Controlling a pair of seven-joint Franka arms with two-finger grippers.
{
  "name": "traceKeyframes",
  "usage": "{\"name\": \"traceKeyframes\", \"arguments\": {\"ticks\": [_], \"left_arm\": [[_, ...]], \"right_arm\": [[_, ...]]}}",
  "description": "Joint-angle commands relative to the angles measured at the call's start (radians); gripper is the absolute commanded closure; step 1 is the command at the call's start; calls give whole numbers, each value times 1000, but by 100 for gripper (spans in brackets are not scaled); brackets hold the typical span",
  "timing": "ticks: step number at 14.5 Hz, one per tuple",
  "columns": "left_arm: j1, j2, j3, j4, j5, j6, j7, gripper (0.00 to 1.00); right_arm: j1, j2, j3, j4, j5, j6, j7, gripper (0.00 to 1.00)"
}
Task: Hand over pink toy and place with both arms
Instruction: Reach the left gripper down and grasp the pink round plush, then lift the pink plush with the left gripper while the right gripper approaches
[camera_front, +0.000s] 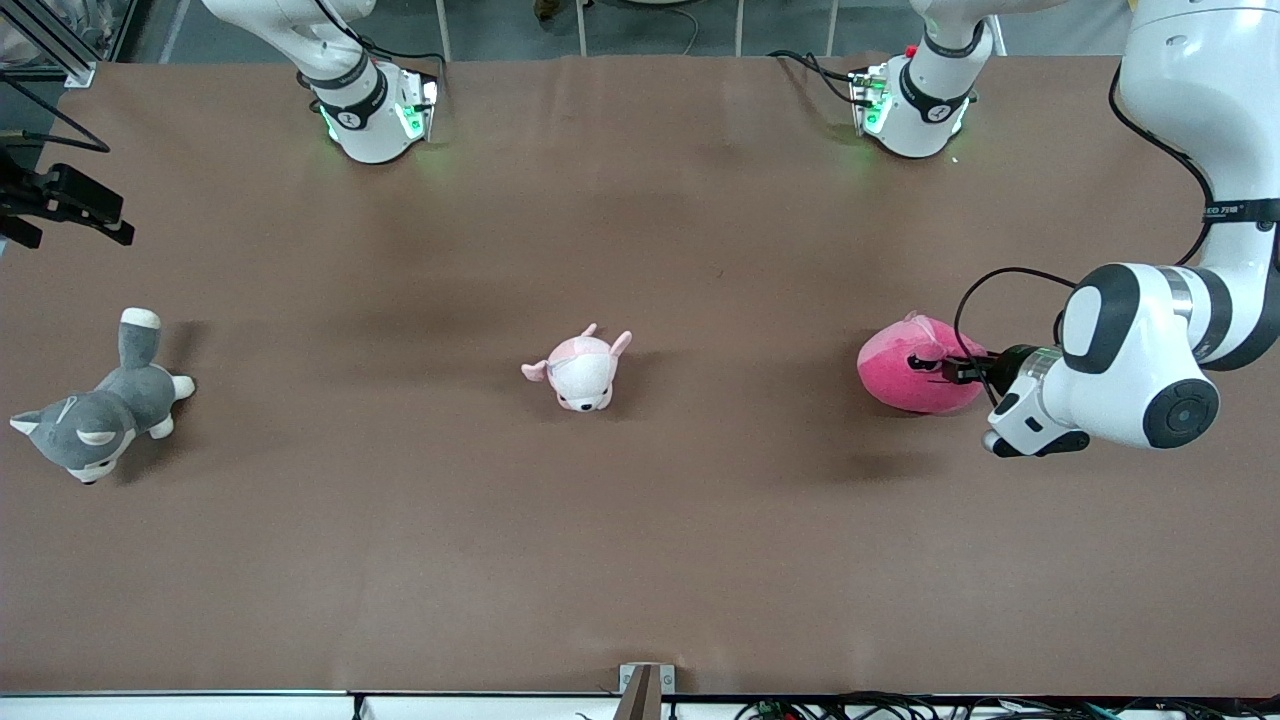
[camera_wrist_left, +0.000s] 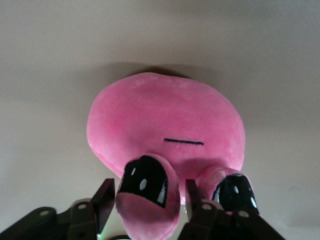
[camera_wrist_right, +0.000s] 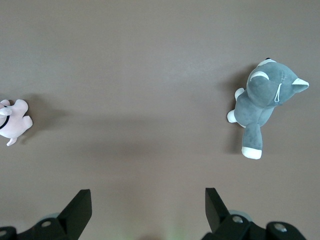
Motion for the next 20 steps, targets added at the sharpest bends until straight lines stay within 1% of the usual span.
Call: {"name": "traceKeyframes", "arguments": {"ticks": [1, 2, 3, 4, 6, 8, 9, 10, 11, 12, 13, 14, 15, 17, 19, 20], "left_arm": [[2, -21, 0, -31, -14, -6, -7, 52], [3, -24, 0, -35, -14, -6, -7, 61], [3, -25, -1, -35, -14, -8, -7, 75], [5, -32, -9, -34, -14, -12, -7, 84], [6, -48, -24, -29, -14, -15, -7, 99], [5, -76, -42, -17, -18, -22, -7, 100], [5, -88, -47, 3, -26, -32, -13, 100], [3, -90, -49, 35, -32, -54, -31, 100], [3, -90, -52, 73, -44, -90, -45, 100], [3, -90, -61, 122, -72, -129, -57, 100], [0, -90, -63, 165, -95, -161, -79, 100], [-2, -90, -72, 201, -119, -198, -115, 100], [-2, -90, -99, 231, -138, -230, -169, 100], [-3, -107, -195, 265, -141, -244, -339, 100], [-5, -119, -301, 294, -141, -244, -497, 100], [-5, -119, -366, 317, -141, -244, -577, 100]], "right_arm": [[-5, -24, 0, -16, 9, 1, -16, 0], [-3, -23, 2, -15, 3, 1, -14, 0], [-3, -23, 2, -9, 0, 1, -14, 0], [-8, -20, 0, -7, 1, 1, -8, 0], [-18, 2, -1, -3, -5, 11, -8, 0], [-55, 29, 0, -3, 9, 27, -5, 0], [-57, 74, 0, -1, 12, 30, -7, 0], [-58, 107, 0, 11, 10, 31, -17, 0], [-64, 121, 0, 20, 4, 37, -21, 0], [-72, 137, 0, 20, 6, 69, -21, 0], [-71, 189, 0, 20, 3, 83, -21, 0], [-72, 215, 0, 23, 6, 89, -21, 0], [-71, 215, 0, 22, 4, 92, -21, 0], [-63, 215, 0, 17, 16, 80, 7, 0], [-55, 215, 6, 16, 36, 73, 130, 0], [-46, 215, 6, 16, 70, 70, 219, 0]]}}
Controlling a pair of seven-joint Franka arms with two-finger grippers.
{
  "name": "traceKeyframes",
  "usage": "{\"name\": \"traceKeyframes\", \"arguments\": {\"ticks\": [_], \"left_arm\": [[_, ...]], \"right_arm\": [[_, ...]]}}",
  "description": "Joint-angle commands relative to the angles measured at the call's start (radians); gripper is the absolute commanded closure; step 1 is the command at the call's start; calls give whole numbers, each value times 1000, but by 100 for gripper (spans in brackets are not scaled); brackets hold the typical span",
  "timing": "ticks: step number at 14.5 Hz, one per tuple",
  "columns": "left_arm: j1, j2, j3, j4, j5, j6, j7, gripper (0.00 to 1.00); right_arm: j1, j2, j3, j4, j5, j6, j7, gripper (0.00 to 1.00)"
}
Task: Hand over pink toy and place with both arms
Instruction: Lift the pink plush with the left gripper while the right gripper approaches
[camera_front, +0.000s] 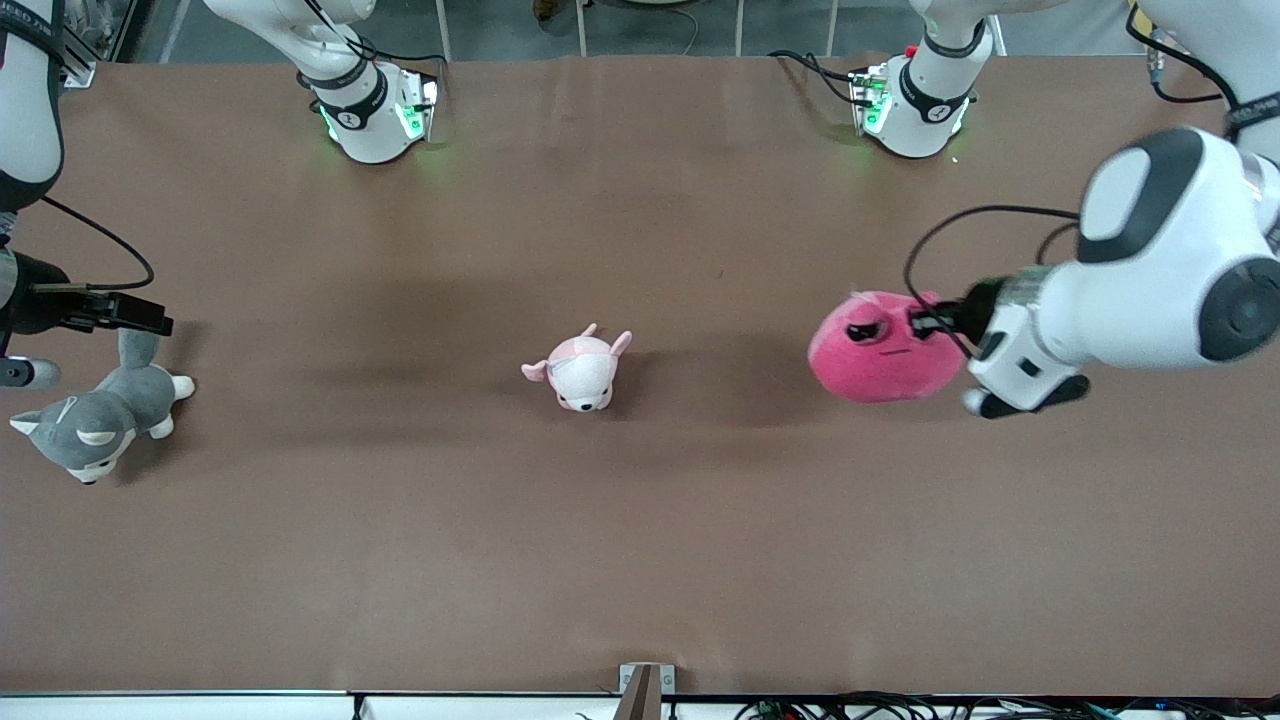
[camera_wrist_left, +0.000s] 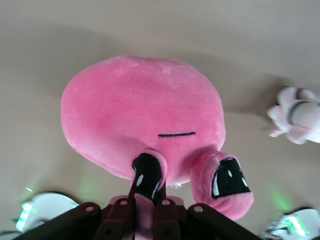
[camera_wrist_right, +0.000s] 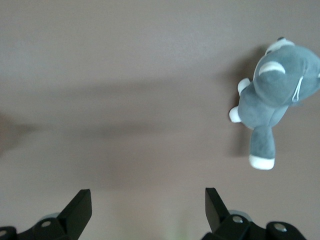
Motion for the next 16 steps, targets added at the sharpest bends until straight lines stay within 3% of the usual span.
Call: {"name": "traceKeyframes", "arguments": {"ticks": [1, 3, 8, 12, 16], "left_arm": [[-6, -7, -147, 70, -5, -23, -207, 100], [-66, 3, -202, 116, -5, -8, -336, 100], [-288, 3, -195, 124, -2, 155, -568, 100], [-374, 6, -190, 124, 1, 192, -599, 100], [-511, 23, -92, 133, 0, 267, -676, 100]], "right_arm": [[21, -14, 12, 8, 83, -27, 227, 0], [61, -12, 12, 7, 126, -29, 396, 0], [210, -41, 14, 10, 191, -27, 836, 0], [357, -79, 14, -7, 243, -24, 1177, 0], [518, -124, 14, -53, 244, 16, 1418, 0]]}}
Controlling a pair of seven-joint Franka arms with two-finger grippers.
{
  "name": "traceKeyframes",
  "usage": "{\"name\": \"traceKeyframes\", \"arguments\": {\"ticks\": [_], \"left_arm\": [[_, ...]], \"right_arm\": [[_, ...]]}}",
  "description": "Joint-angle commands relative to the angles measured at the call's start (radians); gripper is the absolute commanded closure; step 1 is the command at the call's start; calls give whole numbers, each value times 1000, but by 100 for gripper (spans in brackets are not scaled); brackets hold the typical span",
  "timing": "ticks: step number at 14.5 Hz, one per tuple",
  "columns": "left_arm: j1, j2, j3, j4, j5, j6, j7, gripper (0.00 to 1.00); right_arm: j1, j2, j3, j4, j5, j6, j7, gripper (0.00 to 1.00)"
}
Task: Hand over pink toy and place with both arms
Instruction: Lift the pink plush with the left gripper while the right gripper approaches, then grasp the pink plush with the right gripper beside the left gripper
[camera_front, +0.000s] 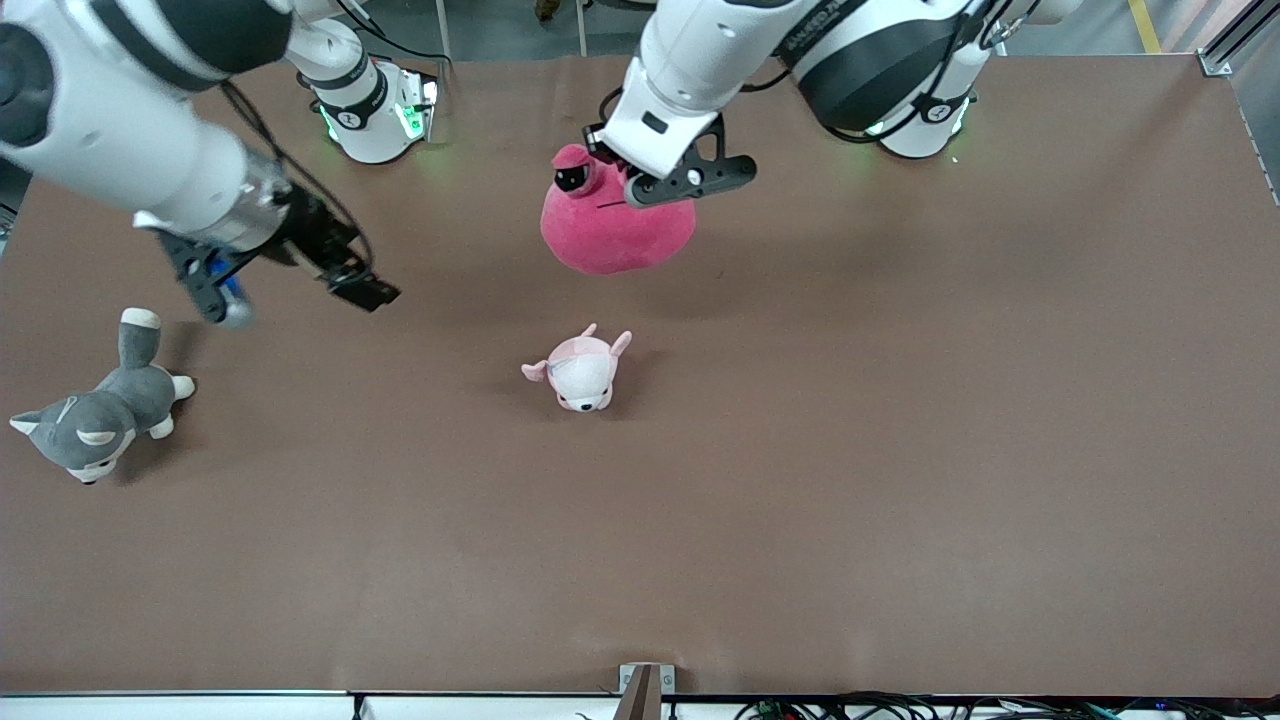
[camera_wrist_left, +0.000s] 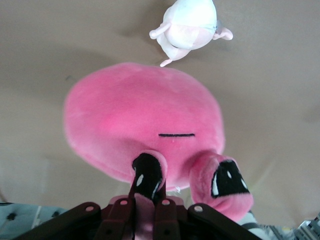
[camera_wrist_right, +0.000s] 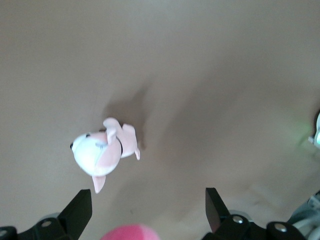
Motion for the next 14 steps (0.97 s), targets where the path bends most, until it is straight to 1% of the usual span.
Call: {"name": "traceKeyframes", "arguments": {"ticks": [1, 3, 5, 9, 10, 12, 14], "left_arm": [[-90, 23, 75, 42, 0, 35, -50, 100], [-114, 39, 92, 56, 0, 49, -71, 100], [-115, 43, 93, 57, 0, 64, -73, 100], [-117, 48, 93, 57, 0, 75, -82, 100], [-117, 48, 93, 57, 0, 75, -82, 100], [-117, 48, 93, 57, 0, 75, -82, 100], [-117, 48, 93, 57, 0, 75, -82, 100]], "right_arm": [[105, -55, -11, -69, 15, 56, 170, 0], [180, -55, -11, -77, 15, 88, 279, 0], [240, -61, -11, -94, 15, 117, 355, 0], [288, -87, -11, -140, 15, 140, 385, 0], [298, -92, -11, -147, 15, 143, 385, 1], [303, -96, -11, -158, 15, 149, 386, 8], [306, -95, -11, -160, 15, 155, 386, 21]]}}
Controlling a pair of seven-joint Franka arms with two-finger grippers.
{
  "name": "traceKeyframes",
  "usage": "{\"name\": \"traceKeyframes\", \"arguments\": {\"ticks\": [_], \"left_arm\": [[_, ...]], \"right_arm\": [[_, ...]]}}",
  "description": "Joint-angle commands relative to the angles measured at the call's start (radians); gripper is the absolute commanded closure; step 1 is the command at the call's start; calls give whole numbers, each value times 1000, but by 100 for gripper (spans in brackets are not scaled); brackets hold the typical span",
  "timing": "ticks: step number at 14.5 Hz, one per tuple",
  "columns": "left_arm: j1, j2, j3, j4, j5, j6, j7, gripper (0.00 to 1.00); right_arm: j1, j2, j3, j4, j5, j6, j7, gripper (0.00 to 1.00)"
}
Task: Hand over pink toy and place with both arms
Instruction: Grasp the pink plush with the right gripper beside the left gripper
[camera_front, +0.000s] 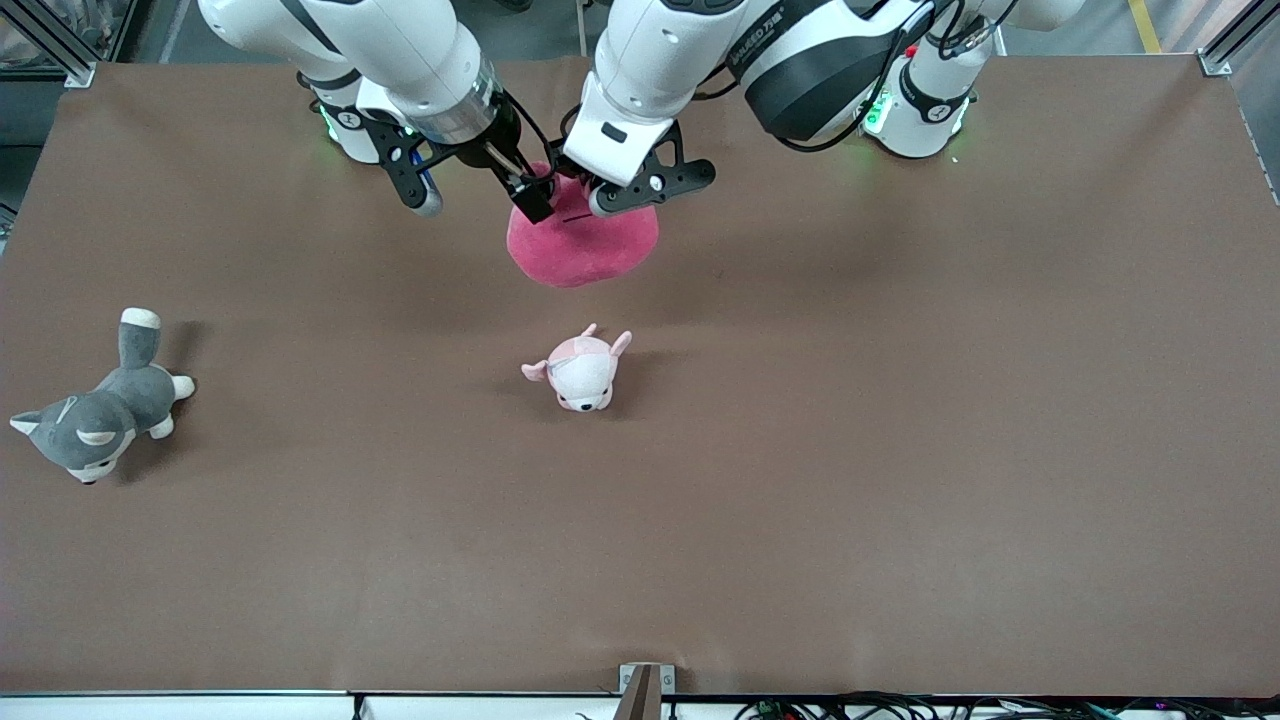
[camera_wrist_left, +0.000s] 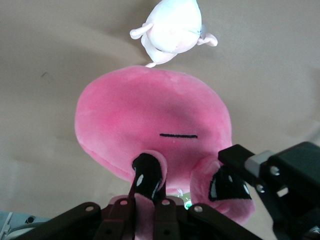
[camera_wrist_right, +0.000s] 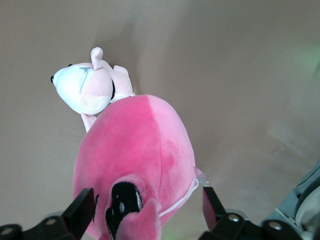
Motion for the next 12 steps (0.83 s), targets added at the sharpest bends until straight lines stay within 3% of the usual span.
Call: {"name": "traceKeyframes", "arguments": {"ticks": [1, 3, 5, 6, 12], "left_arm": [[-12, 8, 5, 30, 0, 1, -20, 100], [-12, 8, 8, 30, 0, 1, -20, 100], [-10, 8, 8, 28, 0, 1, -20, 100], [-10, 7, 8, 28, 0, 1, -20, 100], [-7, -1, 5, 28, 0, 0, -20, 92]], "right_arm": [[16, -38, -10, -48, 14, 30, 17, 31], [16, -38, -8, -48, 30, 39, 17, 54], [16, -37, -10, -48, 37, 41, 17, 89], [15, -38, -10, -48, 37, 41, 17, 98], [7, -37, -13, -48, 37, 52, 15, 100]]}}
